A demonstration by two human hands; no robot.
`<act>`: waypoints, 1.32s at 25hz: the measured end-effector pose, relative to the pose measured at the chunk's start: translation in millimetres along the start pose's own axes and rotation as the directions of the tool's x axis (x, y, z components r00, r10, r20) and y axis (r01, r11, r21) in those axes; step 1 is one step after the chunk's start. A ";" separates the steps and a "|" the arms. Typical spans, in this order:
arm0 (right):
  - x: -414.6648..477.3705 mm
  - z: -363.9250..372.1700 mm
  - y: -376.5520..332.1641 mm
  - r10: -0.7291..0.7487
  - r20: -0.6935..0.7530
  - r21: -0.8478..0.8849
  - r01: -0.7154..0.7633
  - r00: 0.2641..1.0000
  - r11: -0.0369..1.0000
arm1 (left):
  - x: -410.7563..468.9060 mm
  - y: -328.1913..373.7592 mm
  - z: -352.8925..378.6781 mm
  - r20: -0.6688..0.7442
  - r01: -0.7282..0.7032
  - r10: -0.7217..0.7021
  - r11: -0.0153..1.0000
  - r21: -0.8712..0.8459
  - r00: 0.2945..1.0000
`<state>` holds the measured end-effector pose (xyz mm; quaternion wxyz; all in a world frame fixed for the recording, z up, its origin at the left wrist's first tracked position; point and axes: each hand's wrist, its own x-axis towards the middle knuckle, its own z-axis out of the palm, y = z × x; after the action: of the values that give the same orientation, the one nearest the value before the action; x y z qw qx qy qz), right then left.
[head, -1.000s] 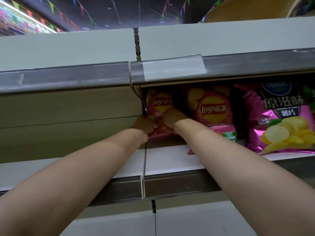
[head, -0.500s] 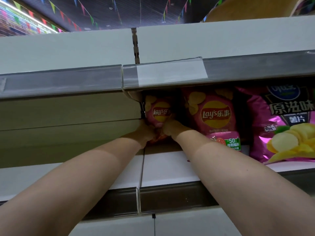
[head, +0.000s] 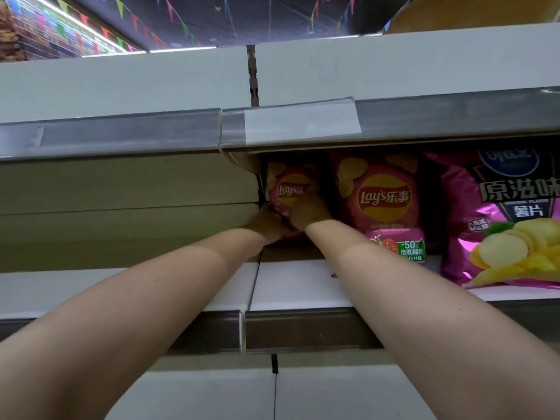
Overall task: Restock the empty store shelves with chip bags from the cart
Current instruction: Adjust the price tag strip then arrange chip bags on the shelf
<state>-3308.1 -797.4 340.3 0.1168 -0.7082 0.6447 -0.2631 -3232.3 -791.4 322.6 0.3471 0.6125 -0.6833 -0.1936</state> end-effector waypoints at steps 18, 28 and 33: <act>-157.5 67.7 -122.1 -0.483 -0.256 0.865 0.421 0.837 0.272 | -214.4 -93.2 -91.0 -0.647 -0.048 -0.242 0.917 -0.396 0.723; -299.9 208.6 -323.3 -0.765 -0.034 0.982 0.163 0.643 0.094 | -414.6 -237.3 -249.4 -0.820 0.174 -0.470 0.883 -0.436 0.327; -373.2 284.2 -419.4 -0.829 0.082 0.989 0.055 0.553 0.134 | -499.5 -315.6 -320.3 -0.799 0.264 -0.574 0.811 -0.523 0.181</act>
<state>-2813.5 -423.7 232.0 0.6145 -0.7108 0.0109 -0.3421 -2778.4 -309.9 205.7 0.6854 0.7177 -0.1213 0.0191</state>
